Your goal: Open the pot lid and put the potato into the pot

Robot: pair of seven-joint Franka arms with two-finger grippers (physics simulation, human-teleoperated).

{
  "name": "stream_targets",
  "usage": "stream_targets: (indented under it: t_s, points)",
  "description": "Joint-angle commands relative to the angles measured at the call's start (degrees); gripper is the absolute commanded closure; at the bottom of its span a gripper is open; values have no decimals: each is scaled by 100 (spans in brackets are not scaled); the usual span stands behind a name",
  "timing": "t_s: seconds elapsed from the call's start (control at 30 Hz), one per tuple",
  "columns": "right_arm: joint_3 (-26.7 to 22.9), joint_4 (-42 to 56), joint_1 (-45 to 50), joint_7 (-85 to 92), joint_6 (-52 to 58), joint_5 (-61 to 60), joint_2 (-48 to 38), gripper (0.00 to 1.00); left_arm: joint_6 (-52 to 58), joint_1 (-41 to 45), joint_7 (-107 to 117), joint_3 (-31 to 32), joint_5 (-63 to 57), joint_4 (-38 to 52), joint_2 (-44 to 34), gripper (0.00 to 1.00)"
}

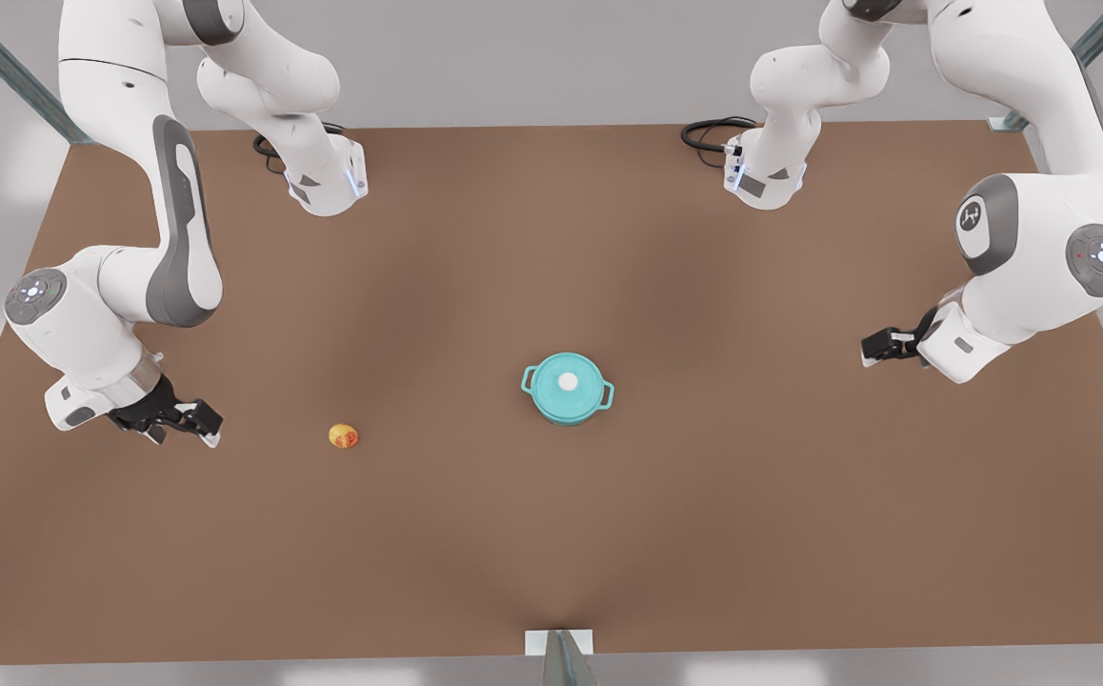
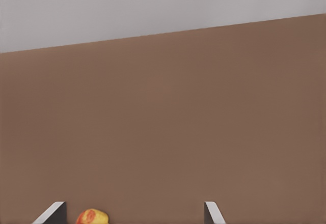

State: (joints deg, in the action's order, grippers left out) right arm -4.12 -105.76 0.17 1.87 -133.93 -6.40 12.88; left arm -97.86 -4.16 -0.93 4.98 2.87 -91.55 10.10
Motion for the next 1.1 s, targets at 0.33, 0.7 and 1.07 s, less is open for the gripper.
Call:
stream_targets:
  t_s: [0.33,0.7,1.07]
  points:
    - [70,46,123,3386,526,570,214,0,-39,4149,5056,20,-594,1192,1292,0]
    - [289,442,783,6247,965,1396,856,0,-2879,4222,6677,135,-867,-250,2136,0]
    - [263,767,712,-5256,1923,280,689,0,-3248,4380,6597,126,-1193,330,2760,0]
